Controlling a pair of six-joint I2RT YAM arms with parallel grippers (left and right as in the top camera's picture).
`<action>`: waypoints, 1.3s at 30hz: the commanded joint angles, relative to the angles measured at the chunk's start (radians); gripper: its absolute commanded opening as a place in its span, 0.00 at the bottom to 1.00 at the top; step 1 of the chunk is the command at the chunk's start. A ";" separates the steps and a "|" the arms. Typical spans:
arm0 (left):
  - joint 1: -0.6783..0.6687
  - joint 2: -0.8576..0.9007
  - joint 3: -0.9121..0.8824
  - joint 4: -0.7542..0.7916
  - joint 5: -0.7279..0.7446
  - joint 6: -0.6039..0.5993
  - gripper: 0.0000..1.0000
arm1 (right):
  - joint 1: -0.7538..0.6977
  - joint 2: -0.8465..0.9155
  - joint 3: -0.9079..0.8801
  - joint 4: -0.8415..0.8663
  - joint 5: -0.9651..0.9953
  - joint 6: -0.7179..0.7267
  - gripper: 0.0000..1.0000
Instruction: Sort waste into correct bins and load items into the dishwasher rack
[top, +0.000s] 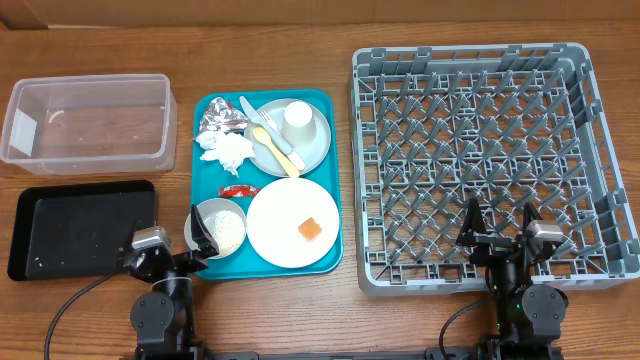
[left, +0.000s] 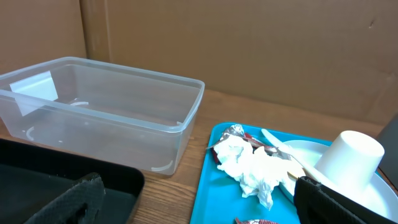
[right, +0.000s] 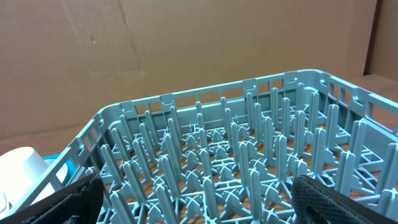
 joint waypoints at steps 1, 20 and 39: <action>-0.003 -0.010 -0.003 0.001 0.005 -0.010 1.00 | -0.003 -0.010 -0.010 0.007 0.009 -0.006 1.00; -0.003 -0.010 -0.003 0.001 0.005 -0.010 1.00 | -0.003 -0.010 -0.010 0.007 0.009 -0.006 1.00; -0.003 -0.010 -0.003 0.065 0.375 -0.060 1.00 | -0.003 -0.010 -0.010 0.007 0.009 -0.007 1.00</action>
